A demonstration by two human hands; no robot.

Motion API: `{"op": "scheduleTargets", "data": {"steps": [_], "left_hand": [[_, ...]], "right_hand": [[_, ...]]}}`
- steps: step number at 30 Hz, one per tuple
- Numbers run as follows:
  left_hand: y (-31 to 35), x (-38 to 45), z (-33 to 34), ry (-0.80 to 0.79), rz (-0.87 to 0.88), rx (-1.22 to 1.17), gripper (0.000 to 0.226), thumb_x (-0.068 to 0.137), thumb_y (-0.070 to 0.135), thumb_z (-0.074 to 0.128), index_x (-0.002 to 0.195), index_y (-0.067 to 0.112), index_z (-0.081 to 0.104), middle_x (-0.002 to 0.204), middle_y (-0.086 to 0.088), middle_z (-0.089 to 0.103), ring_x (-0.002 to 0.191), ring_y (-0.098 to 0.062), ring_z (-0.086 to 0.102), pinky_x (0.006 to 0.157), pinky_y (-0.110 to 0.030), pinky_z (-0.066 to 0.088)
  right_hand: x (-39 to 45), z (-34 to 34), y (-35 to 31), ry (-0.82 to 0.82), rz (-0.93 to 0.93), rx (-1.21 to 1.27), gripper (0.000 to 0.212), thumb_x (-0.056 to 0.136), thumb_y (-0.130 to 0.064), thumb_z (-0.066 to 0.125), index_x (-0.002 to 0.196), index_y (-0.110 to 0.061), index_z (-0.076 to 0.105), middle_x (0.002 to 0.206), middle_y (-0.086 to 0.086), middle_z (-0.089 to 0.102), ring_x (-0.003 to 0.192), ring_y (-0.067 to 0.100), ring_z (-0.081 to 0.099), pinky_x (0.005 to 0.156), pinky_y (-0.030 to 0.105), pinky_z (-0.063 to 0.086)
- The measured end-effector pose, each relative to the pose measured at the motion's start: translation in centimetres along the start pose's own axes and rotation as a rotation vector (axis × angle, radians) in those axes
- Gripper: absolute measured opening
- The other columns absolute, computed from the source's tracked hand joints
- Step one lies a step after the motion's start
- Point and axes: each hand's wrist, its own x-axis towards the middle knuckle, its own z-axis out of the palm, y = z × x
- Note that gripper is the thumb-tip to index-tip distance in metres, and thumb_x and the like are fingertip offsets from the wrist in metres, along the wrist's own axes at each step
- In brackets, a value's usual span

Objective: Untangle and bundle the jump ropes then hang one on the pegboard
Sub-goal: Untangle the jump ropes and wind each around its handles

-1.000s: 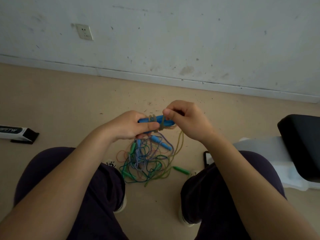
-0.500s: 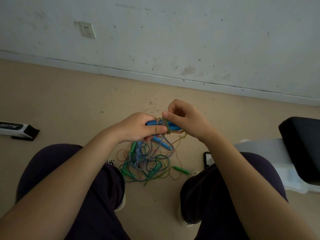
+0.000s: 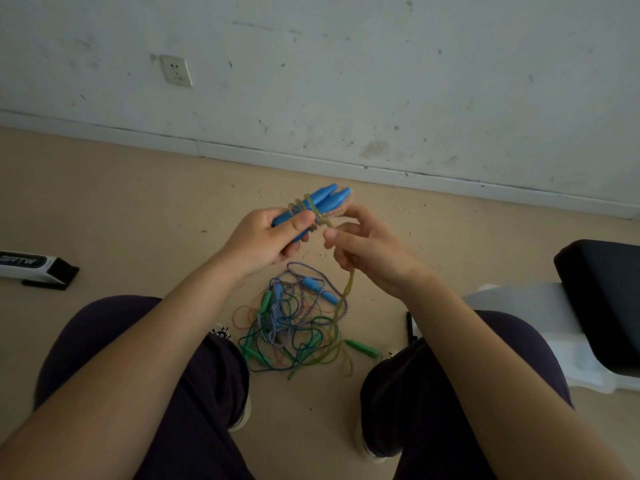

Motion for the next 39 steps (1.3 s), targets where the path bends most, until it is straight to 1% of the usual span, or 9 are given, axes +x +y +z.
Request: {"op": "scheduleTargets", "data": {"steps": [4, 6, 9, 15, 19, 26, 30, 35, 39], "left_hand": [[-0.1, 0.2, -0.1, 0.083, 0.002, -0.031, 0.04, 0.088, 0.049, 0.062, 0.082, 0.01, 0.065, 0.05, 0.008, 0.056, 0.045, -0.002, 0.047, 0.043, -0.013, 0.039], [-0.2, 0.0, 0.1, 0.047, 0.007, -0.052, 0.046, 0.082, 0.054, 0.062, 0.082, 0.009, 0.065, 0.05, 0.007, 0.055, 0.044, -0.002, 0.046, 0.042, -0.013, 0.037], [-0.3, 0.0, 0.3, 0.005, 0.028, -0.084, 0.052, 0.08, 0.059, 0.062, 0.083, 0.006, 0.065, 0.052, 0.005, 0.053, 0.044, -0.004, 0.043, 0.04, -0.014, 0.033], [-1.1, 0.5, 0.1, 0.179, 0.031, 0.021, 0.046, 0.086, 0.056, 0.066, 0.08, 0.01, 0.069, 0.054, 0.006, 0.061, 0.047, -0.004, 0.051, 0.044, -0.015, 0.041], [-1.3, 0.8, 0.1, 0.207, 0.016, 0.079, 0.043, 0.092, 0.051, 0.064, 0.074, 0.013, 0.067, 0.047, 0.008, 0.056, 0.042, -0.002, 0.048, 0.042, -0.013, 0.038], [-1.5, 0.8, -0.1, 0.202, 0.043, 0.089, 0.043, 0.091, 0.055, 0.063, 0.074, 0.016, 0.068, 0.05, 0.007, 0.058, 0.045, -0.004, 0.05, 0.045, -0.015, 0.041], [-1.4, 1.0, -0.6, 0.276, 0.065, 0.068, 0.042, 0.094, 0.05, 0.063, 0.071, 0.016, 0.067, 0.048, 0.007, 0.056, 0.043, -0.004, 0.049, 0.044, -0.015, 0.04], [-1.8, 1.1, -0.2, 0.275, 0.062, 0.243, 0.04, 0.093, 0.047, 0.064, 0.07, 0.015, 0.065, 0.046, 0.008, 0.057, 0.043, -0.003, 0.05, 0.052, -0.021, 0.042], [-1.6, 1.3, -0.6, 0.204, 0.025, 0.409, 0.038, 0.09, 0.049, 0.068, 0.069, 0.017, 0.065, 0.047, 0.008, 0.056, 0.04, -0.001, 0.047, 0.047, -0.018, 0.039]], "right_hand": [[-0.1, 0.5, 0.4, 0.008, -0.046, -0.297, 0.009, 0.098, -0.016, 0.059, 0.104, -0.02, 0.065, 0.06, -0.003, 0.049, 0.05, 0.012, 0.039, 0.046, 0.02, 0.034], [-0.1, 0.9, 0.4, 0.027, -0.073, -0.437, 0.014, 0.101, -0.016, 0.054, 0.101, -0.018, 0.067, 0.059, 0.0, 0.043, 0.055, 0.02, 0.036, 0.049, 0.027, 0.033], [-0.3, 1.4, 0.3, 0.026, -0.061, -0.545, 0.019, 0.102, -0.016, 0.051, 0.1, -0.015, 0.069, 0.06, -0.003, 0.041, 0.057, 0.019, 0.037, 0.056, 0.03, 0.034], [-0.5, 2.3, -0.4, 0.023, -0.097, -0.675, 0.023, 0.103, -0.016, 0.047, 0.088, -0.02, 0.064, 0.064, -0.011, 0.046, 0.052, -0.003, 0.043, 0.054, 0.01, 0.036], [-0.5, 2.4, -0.8, 0.026, -0.05, -0.643, 0.027, 0.104, -0.013, 0.04, 0.084, -0.016, 0.058, 0.067, 0.001, 0.051, 0.056, 0.009, 0.049, 0.057, 0.022, 0.043], [-0.6, 2.1, -0.6, 0.104, -0.027, -0.677, 0.014, 0.1, -0.029, 0.053, 0.095, -0.02, 0.062, 0.065, -0.002, 0.048, 0.058, 0.011, 0.044, 0.057, 0.025, 0.039], [-1.0, 1.8, -0.8, 0.088, -0.016, -0.556, 0.025, 0.103, -0.021, 0.049, 0.081, -0.016, 0.06, 0.055, -0.005, 0.048, 0.043, 0.006, 0.043, 0.047, 0.019, 0.037], [-1.2, 2.1, -1.1, 0.033, -0.107, -0.662, 0.026, 0.1, -0.024, 0.055, 0.074, -0.021, 0.063, 0.059, -0.006, 0.047, 0.052, 0.006, 0.041, 0.054, 0.018, 0.037], [-1.6, 1.1, -2.1, 0.06, -0.224, -0.647, 0.019, 0.098, -0.016, 0.059, 0.081, -0.008, 0.064, 0.061, -0.008, 0.046, 0.053, 0.001, 0.038, 0.054, 0.015, 0.032]]}}
